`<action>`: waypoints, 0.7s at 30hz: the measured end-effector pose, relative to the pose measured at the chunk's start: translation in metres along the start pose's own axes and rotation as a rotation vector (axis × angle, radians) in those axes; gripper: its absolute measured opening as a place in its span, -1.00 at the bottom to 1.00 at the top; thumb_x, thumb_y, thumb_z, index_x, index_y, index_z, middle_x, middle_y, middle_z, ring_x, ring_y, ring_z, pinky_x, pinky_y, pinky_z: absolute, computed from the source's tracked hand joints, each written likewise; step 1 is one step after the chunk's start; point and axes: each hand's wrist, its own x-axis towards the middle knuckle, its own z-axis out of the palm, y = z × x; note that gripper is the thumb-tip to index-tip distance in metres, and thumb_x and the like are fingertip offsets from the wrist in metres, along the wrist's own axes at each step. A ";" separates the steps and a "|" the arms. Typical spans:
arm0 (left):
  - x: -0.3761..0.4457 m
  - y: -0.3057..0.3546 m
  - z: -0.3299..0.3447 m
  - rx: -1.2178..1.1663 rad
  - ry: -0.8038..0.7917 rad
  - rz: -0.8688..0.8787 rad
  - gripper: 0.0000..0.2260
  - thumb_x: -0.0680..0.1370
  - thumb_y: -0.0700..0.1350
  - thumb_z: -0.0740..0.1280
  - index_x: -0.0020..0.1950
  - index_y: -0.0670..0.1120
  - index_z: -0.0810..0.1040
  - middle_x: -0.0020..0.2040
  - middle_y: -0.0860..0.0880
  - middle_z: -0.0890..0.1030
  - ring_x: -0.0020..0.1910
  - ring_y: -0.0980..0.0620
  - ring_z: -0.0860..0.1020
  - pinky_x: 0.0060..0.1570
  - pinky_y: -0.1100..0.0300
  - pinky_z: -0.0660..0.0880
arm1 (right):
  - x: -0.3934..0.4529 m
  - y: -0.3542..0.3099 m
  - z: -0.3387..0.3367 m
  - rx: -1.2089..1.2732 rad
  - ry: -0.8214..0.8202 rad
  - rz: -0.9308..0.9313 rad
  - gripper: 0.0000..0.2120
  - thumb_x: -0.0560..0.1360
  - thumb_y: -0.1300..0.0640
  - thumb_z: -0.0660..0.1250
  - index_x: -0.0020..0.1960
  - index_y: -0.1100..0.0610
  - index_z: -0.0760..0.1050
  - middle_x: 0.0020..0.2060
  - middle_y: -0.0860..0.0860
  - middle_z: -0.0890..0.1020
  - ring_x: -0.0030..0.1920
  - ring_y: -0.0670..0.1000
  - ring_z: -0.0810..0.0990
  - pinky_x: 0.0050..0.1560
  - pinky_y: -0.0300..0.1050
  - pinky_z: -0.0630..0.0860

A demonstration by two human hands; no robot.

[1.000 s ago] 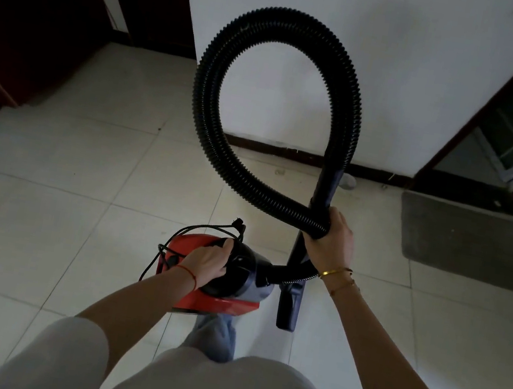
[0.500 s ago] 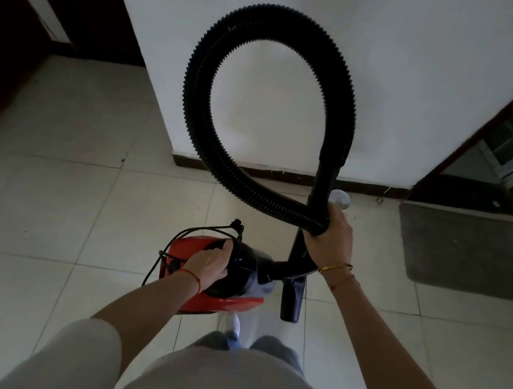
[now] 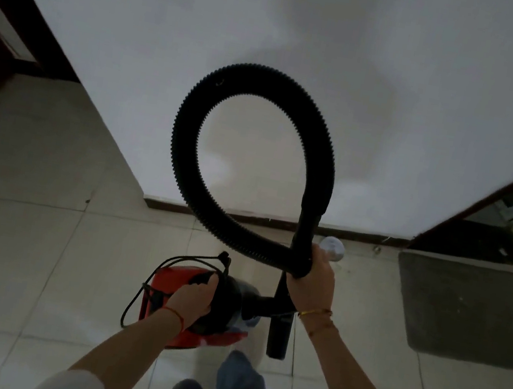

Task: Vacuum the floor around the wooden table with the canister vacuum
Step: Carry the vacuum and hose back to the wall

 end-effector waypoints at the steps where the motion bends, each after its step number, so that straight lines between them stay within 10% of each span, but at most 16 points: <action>1: 0.018 -0.002 -0.002 0.023 -0.012 0.005 -0.45 0.63 -0.14 0.09 0.55 -0.24 -0.06 0.15 -0.18 0.58 0.03 -0.13 0.61 -0.13 0.09 0.48 | 0.015 0.004 0.008 -0.005 -0.004 0.003 -0.71 0.33 0.34 0.38 0.03 0.21 0.47 -0.13 0.14 0.58 -0.24 0.18 0.58 -0.32 -0.14 0.43; 21: 0.392 -0.067 0.124 -0.079 -0.053 0.009 -0.44 0.60 -0.13 0.16 0.54 -0.16 0.00 0.19 -0.15 0.54 0.12 -0.13 0.54 0.03 0.06 0.45 | 0.222 0.203 0.278 -0.116 -0.052 0.084 -0.66 0.29 0.35 0.38 0.05 0.23 0.45 -0.04 0.14 0.52 -0.31 0.20 0.53 -0.43 -0.07 0.45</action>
